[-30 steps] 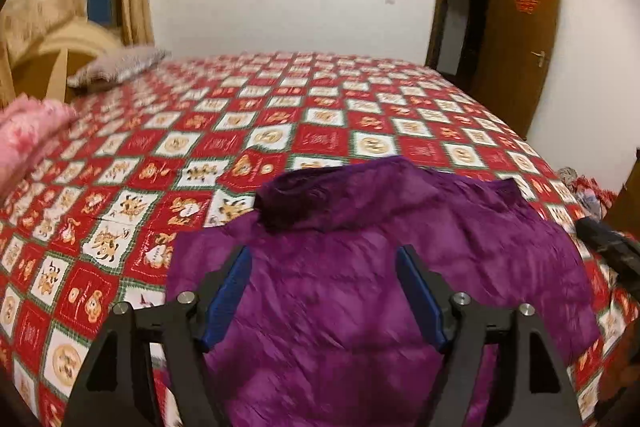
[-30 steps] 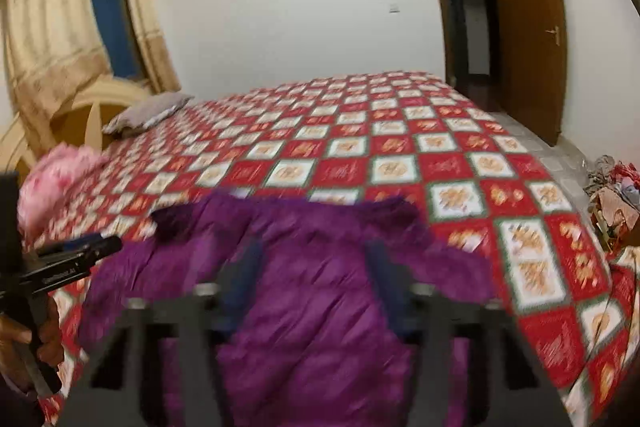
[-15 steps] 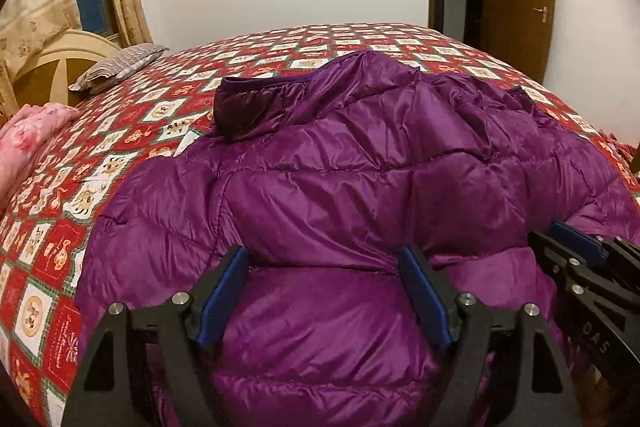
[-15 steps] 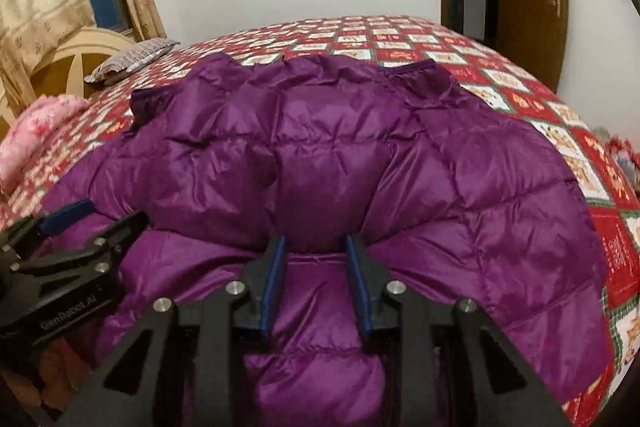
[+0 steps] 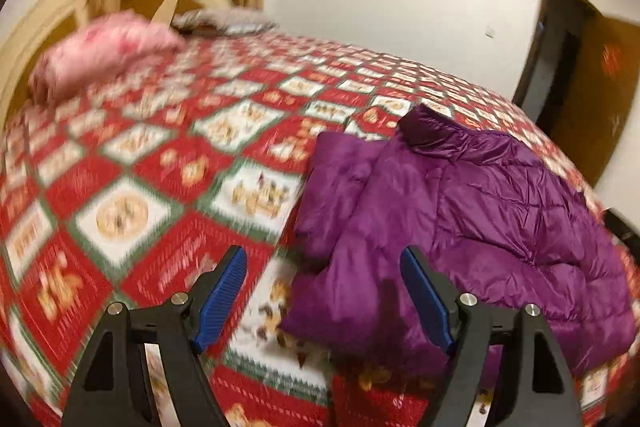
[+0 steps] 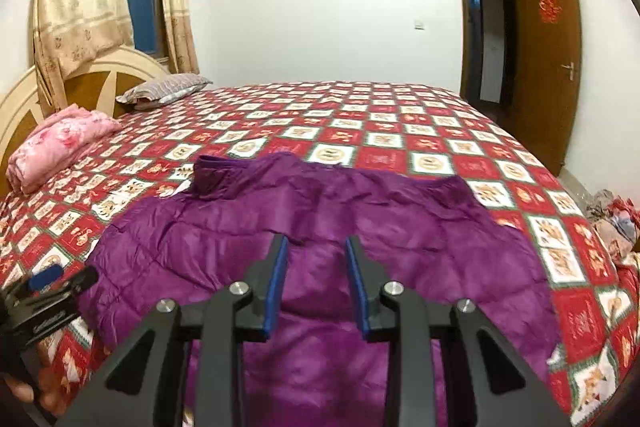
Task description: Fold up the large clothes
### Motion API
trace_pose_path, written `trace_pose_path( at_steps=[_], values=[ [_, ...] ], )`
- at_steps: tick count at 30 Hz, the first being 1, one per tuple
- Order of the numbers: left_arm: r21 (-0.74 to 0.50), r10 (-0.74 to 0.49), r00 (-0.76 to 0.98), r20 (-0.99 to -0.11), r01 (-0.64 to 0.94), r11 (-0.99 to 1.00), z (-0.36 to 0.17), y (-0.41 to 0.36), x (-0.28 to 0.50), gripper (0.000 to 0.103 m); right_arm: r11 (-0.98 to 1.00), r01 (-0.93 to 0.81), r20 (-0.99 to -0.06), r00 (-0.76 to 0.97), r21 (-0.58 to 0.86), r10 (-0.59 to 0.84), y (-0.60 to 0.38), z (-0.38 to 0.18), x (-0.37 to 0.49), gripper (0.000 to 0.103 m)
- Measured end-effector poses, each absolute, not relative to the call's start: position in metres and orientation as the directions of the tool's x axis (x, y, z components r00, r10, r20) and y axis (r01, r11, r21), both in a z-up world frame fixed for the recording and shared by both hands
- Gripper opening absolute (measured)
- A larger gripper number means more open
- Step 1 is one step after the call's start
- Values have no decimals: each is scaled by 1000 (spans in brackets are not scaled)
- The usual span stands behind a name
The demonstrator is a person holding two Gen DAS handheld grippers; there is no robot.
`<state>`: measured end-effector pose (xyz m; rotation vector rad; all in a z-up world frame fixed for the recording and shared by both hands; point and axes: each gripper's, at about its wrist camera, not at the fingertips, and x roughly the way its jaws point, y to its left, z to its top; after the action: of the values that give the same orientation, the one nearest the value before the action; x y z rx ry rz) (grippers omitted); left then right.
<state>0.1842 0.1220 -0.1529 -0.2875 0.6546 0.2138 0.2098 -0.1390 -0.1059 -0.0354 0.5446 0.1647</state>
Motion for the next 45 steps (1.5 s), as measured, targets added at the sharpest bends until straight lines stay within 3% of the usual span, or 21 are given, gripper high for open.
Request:
trace_pose_path(
  at_steps=[6,14,18,19,20,23,29,37,45],
  values=[
    [-312,-8,770,-638,-249,917,-172,108,181,79,991,-118,-670,730,70,134,-122,-171,251,28],
    [-480,-65,804,-592,-286,829,-186,114,222,80,989,-123,-668,729,82,147,-125,-182,249,28],
    [-498,-103,814,-572,-245,832,-183,107,235,80,990,-121,-669,731,67,135,-121,-181,249,29],
    [-508,-125,822,-556,-217,833,-181,104,236,74,991,-120,-669,732,65,133,-119,-181,250,29],
    [-511,-137,828,-544,-197,837,-178,101,237,59,991,-120,-668,732,64,132,-118,-181,251,29],
    [-487,-154,836,-527,-148,861,-169,93,240,37,991,-120,-668,732,66,133,-117,-181,251,29],
    [-486,-187,847,-498,-93,869,-152,89,239,25,990,-120,-667,732,77,141,-116,-182,251,28],
    [-396,-247,882,-402,75,915,-102,57,231,20,984,-125,-664,726,128,178,-125,-182,251,29],
    [-219,-319,889,-329,257,941,-64,-3,218,20,955,-162,-662,691,249,289,-147,-176,254,28]
  ],
)
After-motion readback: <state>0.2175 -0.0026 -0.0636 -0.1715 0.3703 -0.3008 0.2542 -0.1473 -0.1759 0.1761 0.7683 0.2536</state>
